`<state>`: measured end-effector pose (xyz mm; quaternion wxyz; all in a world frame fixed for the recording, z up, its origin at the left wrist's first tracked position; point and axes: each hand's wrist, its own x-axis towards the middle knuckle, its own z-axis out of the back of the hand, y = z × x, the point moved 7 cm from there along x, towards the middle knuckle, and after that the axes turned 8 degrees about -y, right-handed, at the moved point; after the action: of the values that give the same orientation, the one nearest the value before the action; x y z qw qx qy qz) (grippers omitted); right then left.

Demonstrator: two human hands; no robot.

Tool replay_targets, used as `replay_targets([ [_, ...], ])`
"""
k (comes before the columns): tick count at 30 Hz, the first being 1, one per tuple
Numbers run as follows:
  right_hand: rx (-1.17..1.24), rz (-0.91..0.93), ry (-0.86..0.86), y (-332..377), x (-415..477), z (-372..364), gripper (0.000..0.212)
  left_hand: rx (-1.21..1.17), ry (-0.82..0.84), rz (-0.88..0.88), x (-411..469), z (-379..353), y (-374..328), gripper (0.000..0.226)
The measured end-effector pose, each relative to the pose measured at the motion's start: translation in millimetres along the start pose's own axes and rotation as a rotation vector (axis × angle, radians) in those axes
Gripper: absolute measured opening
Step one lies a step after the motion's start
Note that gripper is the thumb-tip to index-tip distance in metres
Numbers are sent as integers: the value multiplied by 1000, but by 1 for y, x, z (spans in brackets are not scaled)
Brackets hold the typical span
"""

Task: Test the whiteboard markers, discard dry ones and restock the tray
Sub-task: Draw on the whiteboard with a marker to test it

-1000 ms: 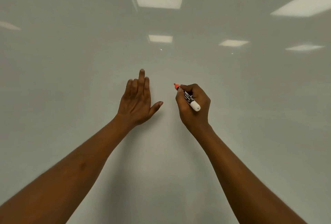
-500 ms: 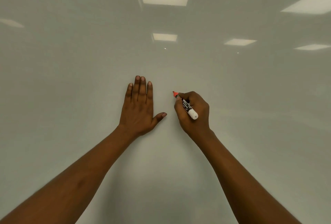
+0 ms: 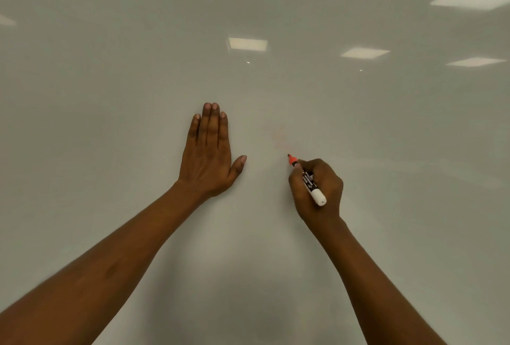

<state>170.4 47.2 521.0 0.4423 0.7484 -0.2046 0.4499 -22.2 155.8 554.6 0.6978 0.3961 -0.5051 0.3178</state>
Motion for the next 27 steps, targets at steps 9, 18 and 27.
replay_targets([
  [9, -23, -140, 97, -3, -27, 13, 17, -88, -89, 23, 3, 6, 2, 63],
  [18, 411, -473, 90, 30, -29, 10, 16, -492, -126, 86, -5, 13, 9, 45],
  [27, 596, -520, 124, 56, -17, 5, 17, -805, 46, -66, -12, 38, -46, 57],
])
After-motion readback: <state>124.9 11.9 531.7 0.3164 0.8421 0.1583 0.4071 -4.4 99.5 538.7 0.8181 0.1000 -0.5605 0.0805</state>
